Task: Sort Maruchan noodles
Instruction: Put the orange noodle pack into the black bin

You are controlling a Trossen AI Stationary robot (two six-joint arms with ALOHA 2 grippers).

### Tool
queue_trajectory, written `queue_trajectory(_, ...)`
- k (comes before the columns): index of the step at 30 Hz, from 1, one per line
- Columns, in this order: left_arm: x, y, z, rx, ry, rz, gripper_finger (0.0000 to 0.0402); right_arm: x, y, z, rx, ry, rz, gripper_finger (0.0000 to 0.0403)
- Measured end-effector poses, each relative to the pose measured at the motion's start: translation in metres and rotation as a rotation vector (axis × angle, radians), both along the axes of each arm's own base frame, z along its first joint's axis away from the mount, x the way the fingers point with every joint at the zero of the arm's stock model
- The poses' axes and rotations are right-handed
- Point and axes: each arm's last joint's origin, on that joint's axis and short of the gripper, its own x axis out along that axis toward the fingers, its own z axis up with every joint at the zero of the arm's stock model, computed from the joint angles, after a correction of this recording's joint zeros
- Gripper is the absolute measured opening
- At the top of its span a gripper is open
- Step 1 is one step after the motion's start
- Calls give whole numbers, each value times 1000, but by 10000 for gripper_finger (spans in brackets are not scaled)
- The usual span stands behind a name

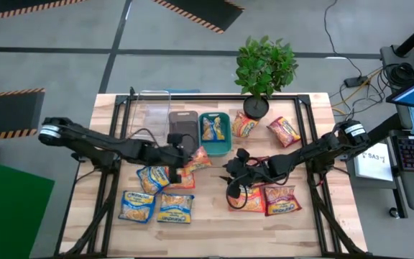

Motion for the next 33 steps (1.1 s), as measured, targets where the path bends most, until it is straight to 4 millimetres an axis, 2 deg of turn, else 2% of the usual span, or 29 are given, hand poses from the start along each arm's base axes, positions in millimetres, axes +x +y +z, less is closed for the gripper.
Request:
queue_trajectory(4,-14,7,25,12,-101,1,0,0,0,0,0,1,0,206)
queue_trajectory(7,-22,9,36,-12,-155,12,0,0,0,0,0,1,0,206)
queue_trajectory(10,-26,10,37,-80,-182,46,0,0,0,0,1,1,0,206)
queue_trajectory(13,-27,10,30,-128,-154,80,15,0,0,0,1,1,-1,206)
queue_trajectory(18,-20,9,16,-185,-104,136,91,-1,1,-1,25,15,17,206)
queue_trajectory(23,-12,6,3,-220,-51,130,191,-5,7,-6,206,117,154,206)
queue_trajectory(26,-6,5,-7,-232,-3,107,238,-10,11,-10,246,169,177,206)
queue_trajectory(29,0,4,-18,-211,35,100,268,-12,14,-11,244,186,184,206)
queue_trajectory(33,11,4,-30,-186,46,94,281,-11,15,-10,235,177,177,206)
